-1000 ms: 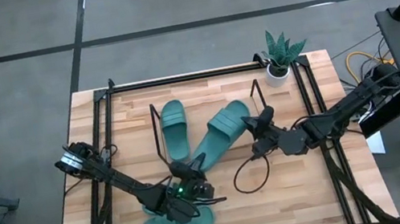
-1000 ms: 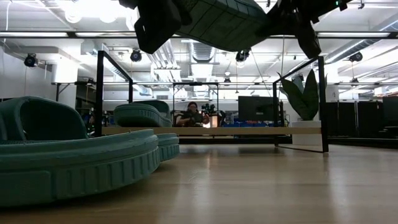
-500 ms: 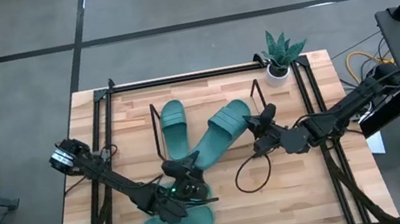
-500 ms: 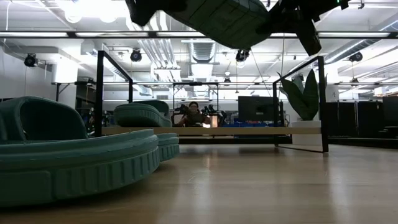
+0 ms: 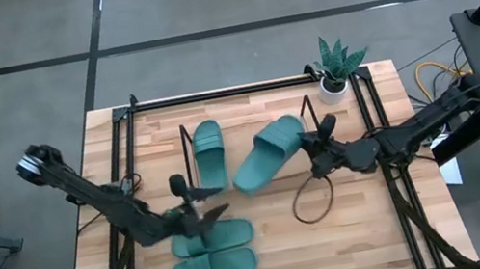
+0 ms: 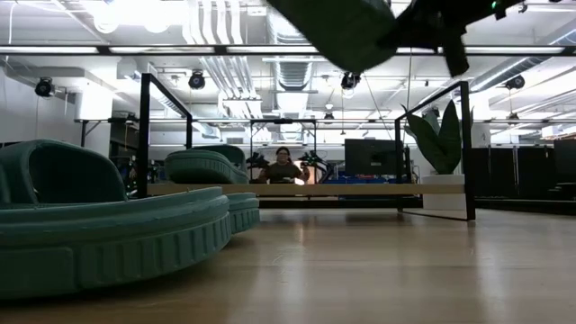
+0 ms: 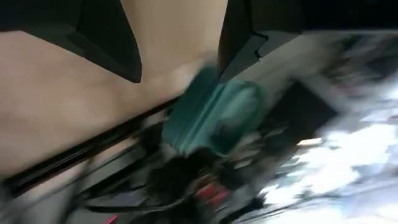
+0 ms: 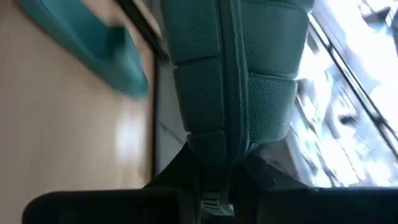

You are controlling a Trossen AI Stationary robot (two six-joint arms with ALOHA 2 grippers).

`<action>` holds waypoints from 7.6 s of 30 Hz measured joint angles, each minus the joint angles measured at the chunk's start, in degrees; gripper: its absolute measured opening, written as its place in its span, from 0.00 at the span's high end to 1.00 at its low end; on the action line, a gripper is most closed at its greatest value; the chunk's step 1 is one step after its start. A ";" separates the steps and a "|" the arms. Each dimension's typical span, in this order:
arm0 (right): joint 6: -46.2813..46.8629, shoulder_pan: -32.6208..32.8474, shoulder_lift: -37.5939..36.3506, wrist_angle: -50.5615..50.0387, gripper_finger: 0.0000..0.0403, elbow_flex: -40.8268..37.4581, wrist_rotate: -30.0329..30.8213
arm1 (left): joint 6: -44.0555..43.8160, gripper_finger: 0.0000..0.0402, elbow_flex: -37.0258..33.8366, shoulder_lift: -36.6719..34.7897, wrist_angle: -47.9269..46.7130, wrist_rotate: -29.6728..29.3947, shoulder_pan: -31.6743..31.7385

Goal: Pick and place slides into the shelf
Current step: Put the green slipper on the shelf

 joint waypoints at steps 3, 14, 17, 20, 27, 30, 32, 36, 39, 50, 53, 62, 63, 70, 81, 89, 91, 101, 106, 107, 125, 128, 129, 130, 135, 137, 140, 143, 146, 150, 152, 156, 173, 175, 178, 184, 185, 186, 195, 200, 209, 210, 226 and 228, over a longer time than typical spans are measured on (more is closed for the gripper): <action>0.85 -0.38 -1.95 1.33 0.90 -0.64 -6.91 | -7.43 0.52 -3.06 -6.33 -3.31 7.25 0.04; -2.01 -9.56 -1.88 24.79 0.90 -9.30 -38.91 | -9.48 0.51 -8.08 -14.48 -2.87 25.39 -0.23; 0.85 -14.28 0.14 29.77 0.90 -10.27 -46.87 | -7.71 0.51 -7.13 -13.45 -2.70 25.30 -0.20; 3.77 -18.22 3.59 34.54 0.90 -10.43 -55.08 | -5.66 0.51 -6.24 -12.34 -2.65 25.19 -0.23; 3.42 -21.30 13.66 43.90 0.90 -10.43 -60.14 | -2.77 0.51 -4.56 -10.71 -2.63 20.95 -0.23; 3.22 -22.12 16.70 46.76 0.90 -10.47 -60.01 | 2.50 0.51 -2.89 -8.76 -3.35 16.43 -0.39; 3.32 -22.95 17.89 48.47 0.90 -10.45 -59.94 | 4.93 0.51 -0.85 -7.27 -4.80 13.89 -0.59; 4.67 -25.11 19.06 48.78 0.90 -10.45 -59.65 | 5.03 0.51 6.10 -3.20 -13.63 7.56 -1.21; 5.28 -26.73 19.32 48.95 0.90 -10.53 -59.65 | 5.56 0.51 11.98 2.19 -19.28 0.57 -2.14; 4.39 -28.91 19.30 46.97 0.90 -11.50 -59.59 | 3.98 0.51 29.89 16.26 -30.37 -19.58 -7.94; 4.18 -28.93 19.30 46.44 0.90 -11.50 -59.37 | 1.87 0.51 31.58 17.85 -30.65 -18.04 -7.81; 3.41 -28.91 19.30 45.55 0.90 -11.48 -57.57 | 1.77 0.51 33.27 21.92 -30.68 -17.58 -5.06; 3.40 -28.91 19.27 45.19 0.90 -11.43 -57.57 | 1.78 0.51 33.45 22.11 -30.69 -17.54 -4.66; 3.38 -28.89 19.19 43.64 0.90 -11.33 -56.82 | 1.76 0.51 36.20 22.87 -30.54 -15.47 -2.70; 3.25 -28.91 19.19 41.96 0.90 -11.33 -56.42 | 0.30 0.51 37.52 24.36 -35.01 -8.68 1.58; 3.38 -28.91 19.24 41.46 0.90 -11.40 -56.52 | 1.86 0.51 39.06 24.36 -36.79 -9.49 3.73; 3.38 -28.91 19.26 41.29 0.90 -11.40 -56.50 | 1.80 0.51 39.38 24.33 -37.14 -9.40 4.20; 3.65 -28.91 19.30 39.75 0.90 -10.36 -56.52 | -1.81 0.51 39.44 24.34 -43.16 -2.87 9.20; 3.38 -28.89 19.32 39.52 0.90 -10.19 -56.46 | -2.16 0.54 39.44 24.32 -43.13 -2.56 9.15; 3.38 -28.89 19.32 39.52 0.90 -10.21 -56.35 | -2.18 0.55 39.44 24.32 -43.16 -2.41 9.15; 11.39 -28.89 18.42 38.06 0.66 -8.76 -52.79 | -2.36 0.91 39.17 24.25 -44.62 -9.79 8.55; 11.31 -28.95 18.40 36.64 0.64 -8.75 -49.60 | -1.73 0.91 40.15 24.04 -45.67 -11.85 7.87; 11.25 -29.01 18.40 36.36 0.63 -8.75 -48.43 | -1.48 0.91 40.48 23.95 -45.60 -13.14 7.64; 11.39 -29.02 18.40 36.36 0.63 -8.75 -47.35 | -1.29 0.91 40.72 23.81 -45.43 -14.82 7.46; 14.43 -29.00 17.50 36.65 0.65 -8.75 -43.42 | -3.31 0.91 39.71 23.32 -45.28 -18.25 7.45; 16.60 -29.02 16.44 37.01 0.66 -8.73 -41.48 | -4.16 0.91 38.59 24.23 -45.58 -17.77 7.74; 20.28 -29.05 13.80 37.14 0.68 -8.73 -39.88 | -4.21 0.91 37.53 25.49 -45.70 -17.81 7.88; 25.33 -29.03 10.00 37.18 0.70 -8.70 -39.94 | -4.52 0.91 36.97 26.29 -45.01 -21.54 7.88; 31.17 -29.02 5.68 37.26 0.71 -8.70 -40.02 | -6.42 0.91 35.51 27.43 -45.17 -24.11 8.00; 39.90 -29.02 -0.01 36.88 0.71 -8.81 -41.10 | -8.86 0.91 33.72 29.78 -45.12 -23.61 8.78; 43.91 -29.01 -2.26 36.64 0.71 -8.90 -43.03 | -8.97 0.91 33.36 31.25 -45.14 -23.62 9.34; 50.70 -28.88 -6.27 32.26 0.70 -8.92 -49.12 | -11.17 0.91 32.87 33.03 -45.09 -23.77 11.07; 51.84 -27.36 -10.21 20.09 0.71 -8.97 -50.10 | -11.84 0.91 30.51 38.31 -37.52 -23.89 13.58; 51.82 -27.36 -10.23 20.08 0.71 -9.12 -50.10 | -11.54 0.91 30.50 39.99 -35.82 -23.75 13.93; 51.80 -27.36 -10.23 20.02 0.72 -9.16 -50.10 | -11.27 0.91 30.50 42.23 -34.86 -23.91 14.70; 51.41 -27.36 -10.30 19.09 0.72 -9.20 -50.12 | -11.10 0.91 30.90 44.61 -34.57 -23.67 16.44; 51.42 -27.36 -10.30 19.05 0.72 -9.21 -50.12 | -11.14 0.91 31.01 44.65 -34.56 -23.70 16.63; 51.42 -27.36 -10.32 18.88 0.72 -9.21 -50.10 | -11.38 0.91 31.13 44.71 -34.40 -23.78 16.83; 51.42 -27.36 -10.32 18.82 0.74 -9.21 -50.10 | -11.71 0.91 31.18 44.60 -31.94 -23.65 16.93; 51.42 -27.36 -10.32 18.82 0.73 -9.21 -50.10 | -11.71 0.91 31.16 44.56 -31.37 -23.08 16.93; 51.42 -27.36 -10.32 18.95 0.75 -9.21 -50.09 | -11.77 0.91 30.01 44.49 -29.96 -20.05 16.93; 51.45 -27.36 -10.32 18.92 0.75 -9.21 -50.09 | -11.75 0.91 29.62 44.49 -30.04 -20.06 16.93; 51.84 -27.36 -10.32 17.93 0.76 -9.29 -50.19 | -13.25 0.79 26.32 44.45 -29.65 -11.63 16.93; 51.84 -27.36 -10.32 17.50 0.75 -9.32 -50.19 | -13.26 0.73 26.38 44.45 -29.69 -11.40 16.82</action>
